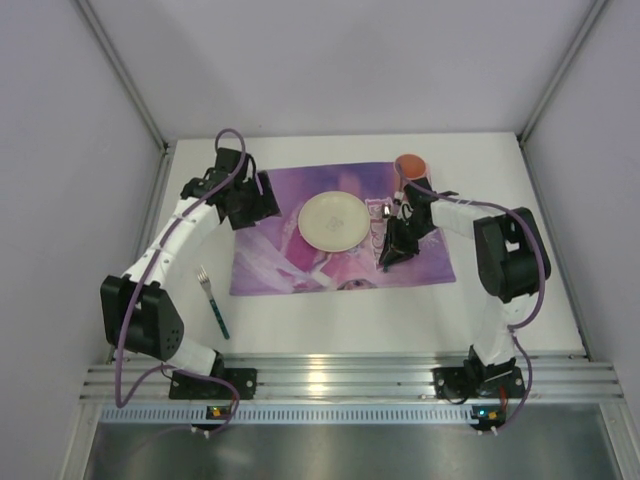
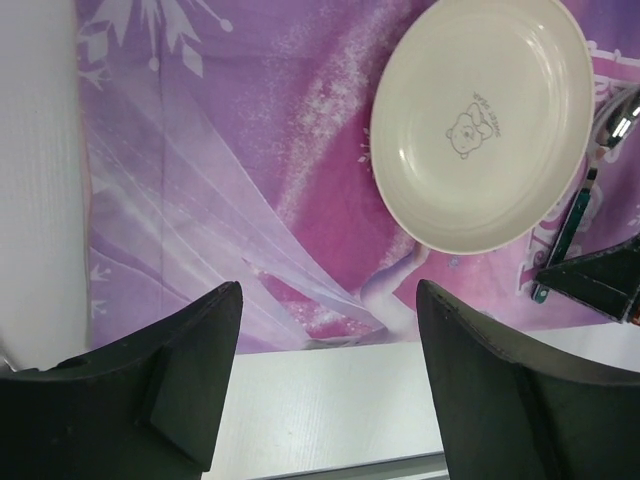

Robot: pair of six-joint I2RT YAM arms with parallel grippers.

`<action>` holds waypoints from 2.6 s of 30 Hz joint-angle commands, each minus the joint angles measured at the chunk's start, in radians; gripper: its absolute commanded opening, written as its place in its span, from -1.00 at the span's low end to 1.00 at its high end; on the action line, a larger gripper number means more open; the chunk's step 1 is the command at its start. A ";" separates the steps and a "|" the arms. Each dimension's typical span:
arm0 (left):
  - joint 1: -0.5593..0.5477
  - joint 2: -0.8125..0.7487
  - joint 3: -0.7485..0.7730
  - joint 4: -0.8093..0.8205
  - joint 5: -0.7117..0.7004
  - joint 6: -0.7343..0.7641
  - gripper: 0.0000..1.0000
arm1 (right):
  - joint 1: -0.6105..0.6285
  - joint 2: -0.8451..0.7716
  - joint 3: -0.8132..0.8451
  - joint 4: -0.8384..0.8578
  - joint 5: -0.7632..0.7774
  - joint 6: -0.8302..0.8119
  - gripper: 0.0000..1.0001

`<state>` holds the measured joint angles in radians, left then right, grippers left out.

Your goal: Set the dinner table for one person

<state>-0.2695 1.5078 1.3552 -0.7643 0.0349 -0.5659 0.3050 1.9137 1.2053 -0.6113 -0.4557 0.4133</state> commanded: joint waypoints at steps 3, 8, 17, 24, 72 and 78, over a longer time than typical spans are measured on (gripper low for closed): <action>0.062 -0.050 -0.059 -0.017 -0.021 0.040 0.51 | -0.003 -0.048 0.002 -0.065 0.103 -0.016 -0.40; 0.136 -0.098 -0.129 -0.049 -0.026 0.073 0.52 | -0.004 -0.087 0.008 -0.099 0.141 -0.008 -0.35; 0.313 -0.149 -0.274 -0.135 -0.138 0.051 0.52 | 0.011 -0.185 0.077 -0.189 0.175 -0.010 -0.34; 0.440 -0.043 -0.341 -0.124 -0.124 0.133 0.51 | 0.020 -0.229 0.086 -0.222 0.146 0.002 -0.33; 0.410 0.068 -0.087 0.078 -0.141 0.274 -1.00 | -0.061 -0.163 0.277 -0.373 0.143 -0.060 0.21; 0.210 0.178 0.087 0.122 -0.041 0.290 -1.00 | -0.061 -0.255 0.235 -0.421 0.175 -0.070 0.47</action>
<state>0.0166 1.6386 1.3716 -0.7017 -0.1062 -0.3054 0.2520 1.7531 1.4345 -0.9855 -0.3107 0.3573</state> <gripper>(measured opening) 0.197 0.731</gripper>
